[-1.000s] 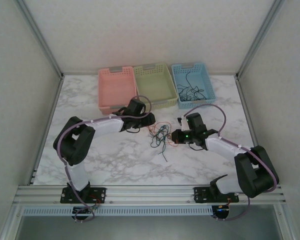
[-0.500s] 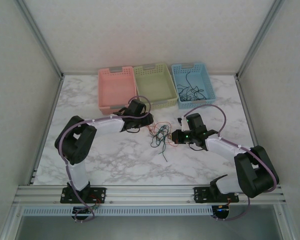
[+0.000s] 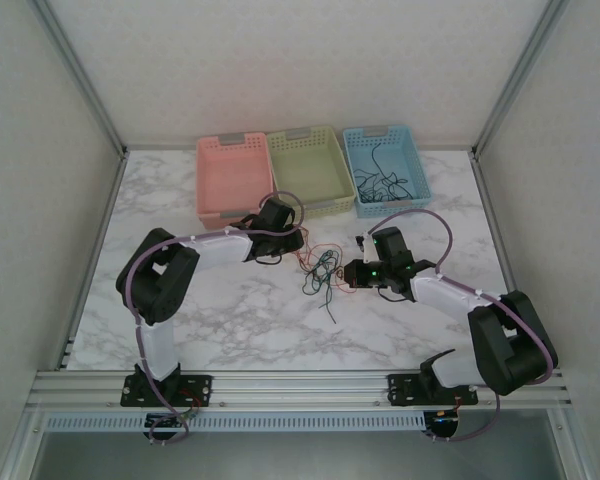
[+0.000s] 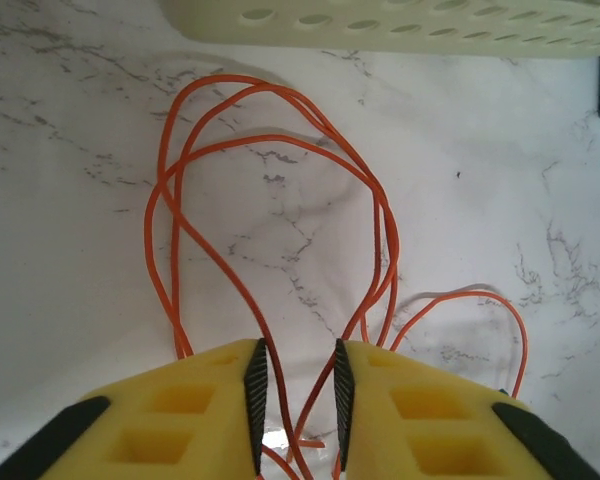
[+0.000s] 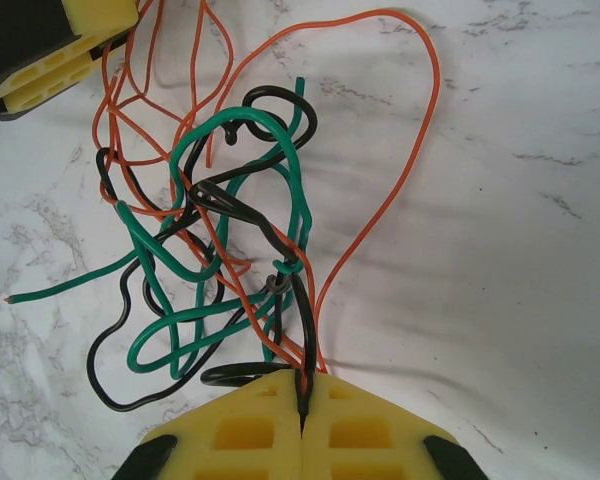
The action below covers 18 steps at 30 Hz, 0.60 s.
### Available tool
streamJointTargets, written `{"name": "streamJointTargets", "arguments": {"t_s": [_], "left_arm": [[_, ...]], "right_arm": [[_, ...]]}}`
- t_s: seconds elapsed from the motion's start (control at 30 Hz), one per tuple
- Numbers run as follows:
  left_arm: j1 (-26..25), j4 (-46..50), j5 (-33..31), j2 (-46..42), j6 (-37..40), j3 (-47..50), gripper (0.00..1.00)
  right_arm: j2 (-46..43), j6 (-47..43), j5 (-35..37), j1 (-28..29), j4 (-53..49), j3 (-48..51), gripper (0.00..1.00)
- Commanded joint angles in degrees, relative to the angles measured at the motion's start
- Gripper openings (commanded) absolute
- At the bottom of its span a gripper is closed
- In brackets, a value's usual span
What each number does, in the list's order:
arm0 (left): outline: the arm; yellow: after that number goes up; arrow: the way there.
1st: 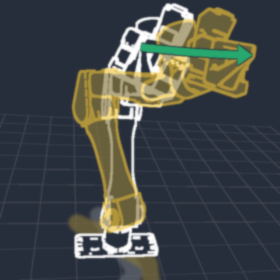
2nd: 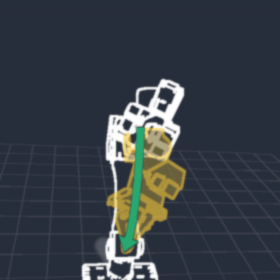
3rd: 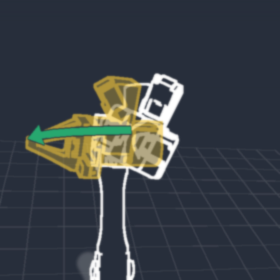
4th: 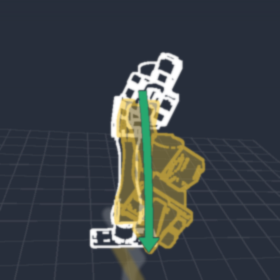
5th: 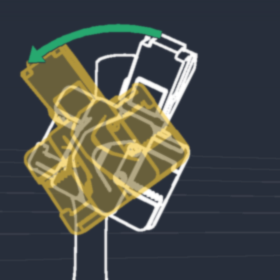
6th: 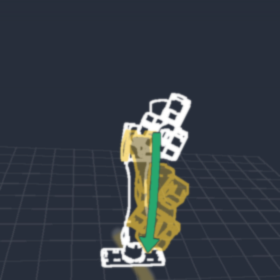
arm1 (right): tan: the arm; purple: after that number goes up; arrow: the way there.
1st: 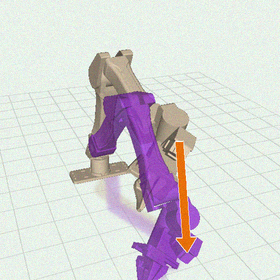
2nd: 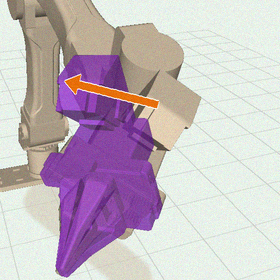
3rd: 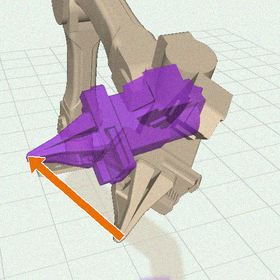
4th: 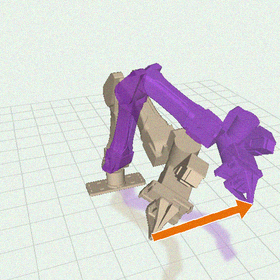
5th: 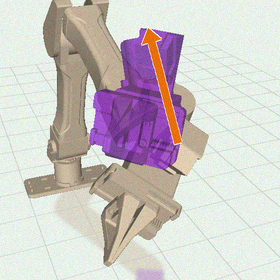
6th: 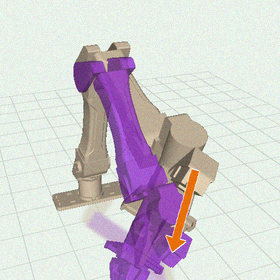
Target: Untangle the cables
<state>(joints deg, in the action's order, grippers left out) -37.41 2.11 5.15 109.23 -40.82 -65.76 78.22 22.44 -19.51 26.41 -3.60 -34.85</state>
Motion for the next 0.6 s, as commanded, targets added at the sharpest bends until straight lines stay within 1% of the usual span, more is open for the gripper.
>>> {"name": "streamJointTargets", "arguments": {"t_s": [0.0,0.2,0.37,0.47,0.57], "left_arm": [[-0.03,0.16,-1.32,0.47,0.17,-1.47,0.17],[-0.03,0.7,-2.24,-1.22,0.92,-0.91,0.09],[-0.12,1.36,-2.5,-3.03,2.04,-0.65,0.0],[-0.18,1.9,-3.18,-4.63,2.13,-0.01,0.0],[-0.12,2.0,-2.39,-6.46,2.74,0.69,0.0]], "right_arm": [[0.6,-0.77,0.52,0.45,0.94,0.64,0.0],[0.81,-0.9,0.53,0.45,1.04,0.57,0.0],[0.72,-0.8,0.57,0.4,1.12,0.67,0.0],[0.55,-0.81,0.7,0.42,1.22,0.83,0.0],[0.45,-0.81,0.95,0.4,1.26,0.9,0.0]]}}
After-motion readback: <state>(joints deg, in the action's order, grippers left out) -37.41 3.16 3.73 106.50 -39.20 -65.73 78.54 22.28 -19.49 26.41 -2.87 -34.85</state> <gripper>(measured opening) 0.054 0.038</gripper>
